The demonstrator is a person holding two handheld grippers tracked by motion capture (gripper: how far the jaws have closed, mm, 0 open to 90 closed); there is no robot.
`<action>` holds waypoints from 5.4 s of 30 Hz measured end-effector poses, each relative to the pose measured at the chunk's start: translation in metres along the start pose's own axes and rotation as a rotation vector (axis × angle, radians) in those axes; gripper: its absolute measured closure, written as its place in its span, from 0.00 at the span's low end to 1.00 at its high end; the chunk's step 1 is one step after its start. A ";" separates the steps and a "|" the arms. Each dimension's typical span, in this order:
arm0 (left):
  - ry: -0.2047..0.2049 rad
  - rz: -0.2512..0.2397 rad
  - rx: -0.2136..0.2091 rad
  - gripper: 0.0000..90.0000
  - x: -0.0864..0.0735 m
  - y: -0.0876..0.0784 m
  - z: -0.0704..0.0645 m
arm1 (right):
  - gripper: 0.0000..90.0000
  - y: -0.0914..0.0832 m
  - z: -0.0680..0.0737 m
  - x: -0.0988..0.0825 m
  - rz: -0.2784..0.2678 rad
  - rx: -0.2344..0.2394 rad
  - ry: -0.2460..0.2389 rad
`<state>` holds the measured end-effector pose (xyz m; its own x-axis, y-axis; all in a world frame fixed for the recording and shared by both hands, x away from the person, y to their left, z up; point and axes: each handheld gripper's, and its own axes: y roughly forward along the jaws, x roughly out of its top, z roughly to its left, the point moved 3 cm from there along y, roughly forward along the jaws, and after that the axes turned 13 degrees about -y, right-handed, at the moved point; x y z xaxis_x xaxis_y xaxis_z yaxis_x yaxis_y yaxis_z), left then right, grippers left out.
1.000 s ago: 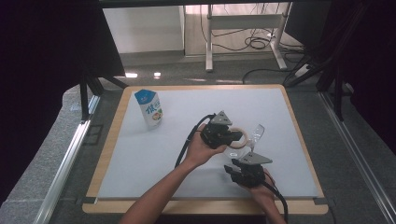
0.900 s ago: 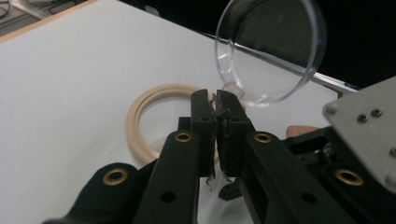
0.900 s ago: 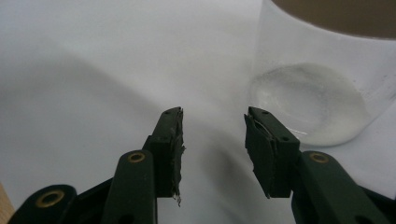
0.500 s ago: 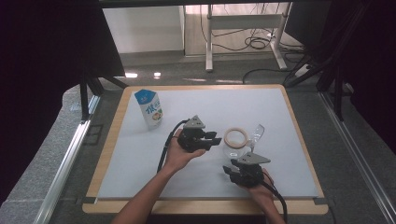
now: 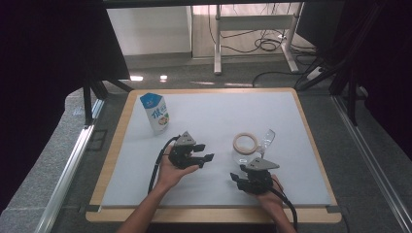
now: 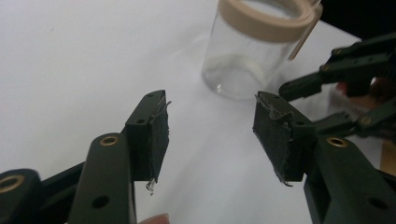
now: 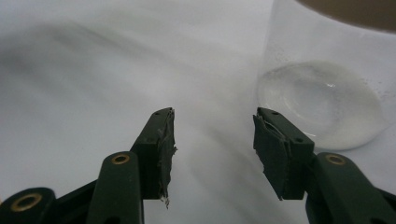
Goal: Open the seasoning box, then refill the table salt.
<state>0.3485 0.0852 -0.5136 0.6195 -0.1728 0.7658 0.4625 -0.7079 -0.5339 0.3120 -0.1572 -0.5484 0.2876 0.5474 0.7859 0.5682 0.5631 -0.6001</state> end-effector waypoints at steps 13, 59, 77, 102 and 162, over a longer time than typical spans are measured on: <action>-0.028 -0.019 0.064 0.45 -0.021 -0.019 0.014 | 0.51 0.002 0.003 0.001 0.001 0.003 -0.003; -0.149 -0.075 0.207 0.48 -0.039 -0.079 0.071 | 0.49 0.003 0.003 0.007 -0.012 0.003 -0.015; -0.221 -0.150 0.303 0.50 -0.026 -0.105 0.106 | 0.49 0.001 -0.001 0.010 -0.027 -0.001 -0.012; -0.225 -0.240 0.344 0.52 0.045 -0.097 0.164 | 0.48 0.003 0.001 0.011 -0.025 0.004 -0.016; -0.174 -0.293 0.311 0.99 0.060 -0.082 0.166 | 0.48 0.004 0.001 0.011 -0.028 -0.001 -0.018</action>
<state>0.4529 0.2469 -0.4837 0.5189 0.1402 0.8433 0.7862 -0.4656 -0.4064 0.3174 -0.1482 -0.5421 0.2581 0.5424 0.7995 0.5764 0.5777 -0.5780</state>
